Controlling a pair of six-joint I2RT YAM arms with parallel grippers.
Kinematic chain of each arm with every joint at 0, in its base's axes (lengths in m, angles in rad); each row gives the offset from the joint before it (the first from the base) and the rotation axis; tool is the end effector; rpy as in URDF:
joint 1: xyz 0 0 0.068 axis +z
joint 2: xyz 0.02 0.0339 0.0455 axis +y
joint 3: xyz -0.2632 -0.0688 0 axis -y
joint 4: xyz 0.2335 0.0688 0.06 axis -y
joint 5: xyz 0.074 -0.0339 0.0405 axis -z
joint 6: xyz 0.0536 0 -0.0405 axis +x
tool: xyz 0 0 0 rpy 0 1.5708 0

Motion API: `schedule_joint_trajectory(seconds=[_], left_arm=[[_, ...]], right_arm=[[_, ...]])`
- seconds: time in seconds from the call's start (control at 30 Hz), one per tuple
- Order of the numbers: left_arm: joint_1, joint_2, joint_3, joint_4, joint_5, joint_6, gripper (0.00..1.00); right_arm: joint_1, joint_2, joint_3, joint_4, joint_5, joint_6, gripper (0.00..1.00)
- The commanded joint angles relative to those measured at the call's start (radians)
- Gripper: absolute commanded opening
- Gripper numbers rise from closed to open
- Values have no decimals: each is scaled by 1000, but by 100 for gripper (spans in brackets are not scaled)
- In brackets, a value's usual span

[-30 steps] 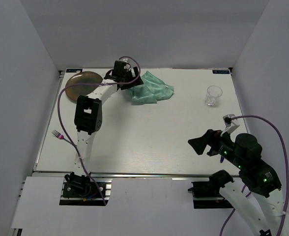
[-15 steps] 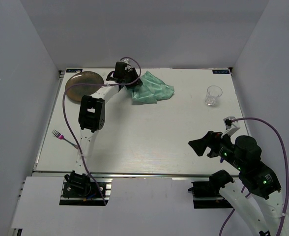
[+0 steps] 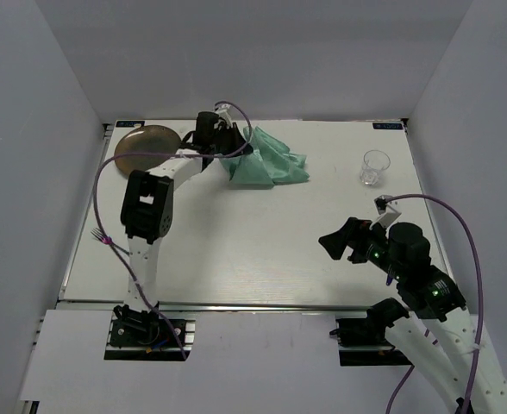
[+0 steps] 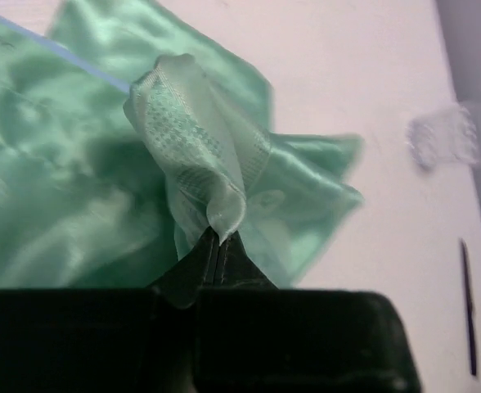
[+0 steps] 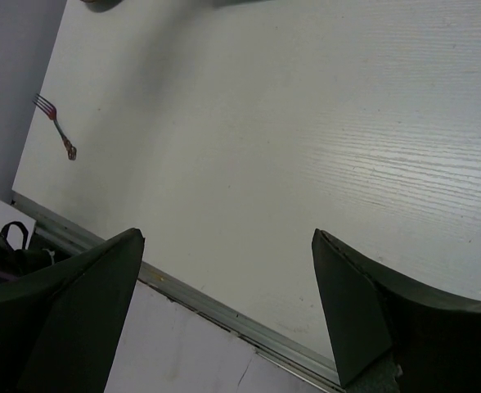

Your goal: Set the dinner table for one person

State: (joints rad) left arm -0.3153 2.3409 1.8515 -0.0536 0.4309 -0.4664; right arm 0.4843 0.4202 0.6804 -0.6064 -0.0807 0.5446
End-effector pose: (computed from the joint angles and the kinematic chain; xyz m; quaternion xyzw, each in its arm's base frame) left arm 0.5089 -0.1895 0.1822 0.0406 0.8562 -0.3551 0.3731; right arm 0.0951 0.0549 0.2957 0.0015 0.8180 0.3113 0.4837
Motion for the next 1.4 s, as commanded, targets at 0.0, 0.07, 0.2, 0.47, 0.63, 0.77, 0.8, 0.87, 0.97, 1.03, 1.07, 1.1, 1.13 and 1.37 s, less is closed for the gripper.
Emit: schedule_joint_trajectory(seconds=[0.0, 0.07, 0.2, 0.47, 0.63, 0.77, 0.8, 0.87, 0.97, 1.03, 1.07, 1.1, 1.13, 1.37], left_arm=[[-44, -316, -215, 289, 114, 49, 2], [-68, -467, -459, 389, 108, 49, 10], [-134, -652, -811, 578, 60, 34, 25], [-364, -1008, -1405, 755, -92, -87, 66], [-435, -1394, -1528, 392, -281, -147, 74], [-446, -1670, -1500, 21, -469, -221, 98], [-446, -1731, -1474, -18, -494, -244, 98], [-446, -1755, -1431, -145, -553, -261, 98], [-446, -1712, -1309, -355, -656, -330, 98], [-446, -1628, -1203, -464, -699, -377, 98], [-446, -1600, -1171, -564, -730, -386, 98], [-446, -1576, -1145, -595, -733, -388, 98], [-446, -1539, -1114, -644, -735, -387, 98], [-436, -1600, -1132, -698, -712, -359, 98]], right_arm=[[-1, 11, -18, 169, 22, 28, 89], [-1, 12, -30, 197, 62, 44, 89], [2, 17, -47, 217, 116, 57, 89], [-1, -4, -96, 220, 141, 45, 89], [-3, 95, -159, 296, 133, 29, 89], [-1, 331, -130, 401, 105, 26, 89], [-1, 432, -114, 442, 104, 28, 89], [-3, 519, -85, 508, 94, 12, 89], [-16, 729, -9, 566, 166, 3, 88], [-39, 814, 42, 589, 162, -2, 81], [-56, 883, 79, 594, 157, 2, 78], [-68, 920, 96, 635, 147, 3, 76], [-82, 952, 113, 646, 139, 2, 73], [-127, 1223, 274, 655, 99, 34, 66]])
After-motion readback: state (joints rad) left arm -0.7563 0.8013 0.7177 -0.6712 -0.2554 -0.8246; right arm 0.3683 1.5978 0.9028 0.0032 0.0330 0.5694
